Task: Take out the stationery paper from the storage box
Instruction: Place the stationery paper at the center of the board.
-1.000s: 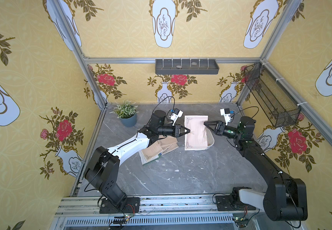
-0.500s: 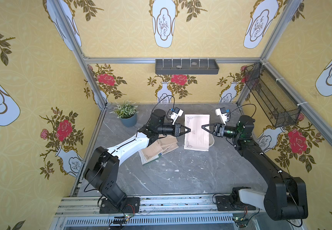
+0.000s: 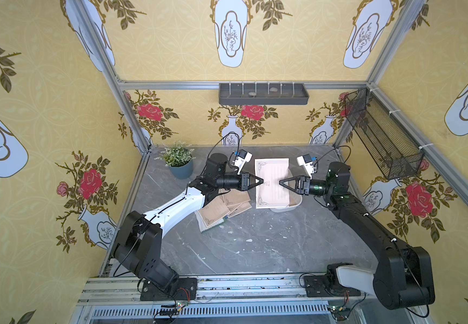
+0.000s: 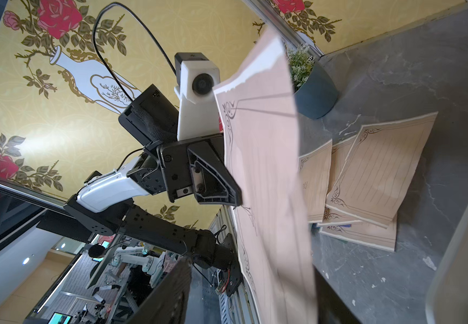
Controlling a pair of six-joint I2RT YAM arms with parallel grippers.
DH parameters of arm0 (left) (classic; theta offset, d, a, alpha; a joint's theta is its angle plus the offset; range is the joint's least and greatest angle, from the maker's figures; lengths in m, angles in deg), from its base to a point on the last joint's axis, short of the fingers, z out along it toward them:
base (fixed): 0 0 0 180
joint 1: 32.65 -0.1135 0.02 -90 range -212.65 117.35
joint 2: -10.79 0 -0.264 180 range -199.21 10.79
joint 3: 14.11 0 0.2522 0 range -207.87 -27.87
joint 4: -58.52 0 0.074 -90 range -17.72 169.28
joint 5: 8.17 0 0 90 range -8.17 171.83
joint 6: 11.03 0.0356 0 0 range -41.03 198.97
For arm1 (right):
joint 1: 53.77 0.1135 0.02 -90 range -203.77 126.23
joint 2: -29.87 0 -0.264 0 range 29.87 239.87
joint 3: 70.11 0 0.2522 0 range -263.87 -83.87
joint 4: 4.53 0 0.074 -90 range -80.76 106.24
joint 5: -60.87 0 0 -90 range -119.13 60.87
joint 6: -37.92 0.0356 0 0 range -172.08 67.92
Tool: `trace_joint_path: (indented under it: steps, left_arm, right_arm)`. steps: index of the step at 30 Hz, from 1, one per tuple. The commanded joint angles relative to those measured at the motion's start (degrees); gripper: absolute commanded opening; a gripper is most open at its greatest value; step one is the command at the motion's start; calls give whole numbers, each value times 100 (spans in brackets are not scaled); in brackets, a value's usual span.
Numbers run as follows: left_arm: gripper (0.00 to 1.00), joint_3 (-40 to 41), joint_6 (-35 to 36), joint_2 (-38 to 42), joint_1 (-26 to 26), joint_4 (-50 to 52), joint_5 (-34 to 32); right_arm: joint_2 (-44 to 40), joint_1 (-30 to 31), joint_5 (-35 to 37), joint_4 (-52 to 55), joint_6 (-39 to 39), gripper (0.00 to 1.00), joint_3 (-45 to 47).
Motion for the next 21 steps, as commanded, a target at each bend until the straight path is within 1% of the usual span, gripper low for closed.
trace_joint_path:
  steps: [1, 2, 5, 6, 8, 12, 13, 15, 16, 17, 21]
  left_arm:
    - [0, 39, 75, 8, -22, -82, 1]
    - [0, 40, 71, 11, -22, -73, -6]
    - [0, 81, 75, 37, -39, -71, -28]
    - [0, 96, 79, 61, -47, -68, -45]
    - [0, 128, 76, 89, -65, -71, -62]
    - [0, 193, 79, 146, -119, -45, -68]
    - [0, 213, 76, 162, -136, -36, -87]
    - [0, 248, 82, 194, -162, -23, -117]
    - [0, 272, 81, 207, -176, -26, -126]
    - [0, 290, 75, 215, -189, -27, -139]
    - [0, 337, 77, 269, -224, 8, -157]
  right_arm:
    - [101, 168, 124, 299, -368, 50, -124]
    - [136, 212, 140, 339, -427, 41, -154]
    - [179, 254, 328, 630, -596, 6, -252]
    - [179, 242, 456, 751, -642, 0, -287]
    - [158, 253, 644, 951, -749, 0, -334]
    - [60, 250, 656, 953, -749, 0, -335]
    - [52, 252, 665, 981, -754, 3, -335]
    - [76, 247, 651, 1059, -784, 29, -370]
    - [101, 245, 626, 1084, -790, 38, -367]
    - [125, 248, 582, 1076, -791, 41, -373]
    - [175, 262, 550, 1059, -777, 41, -345]
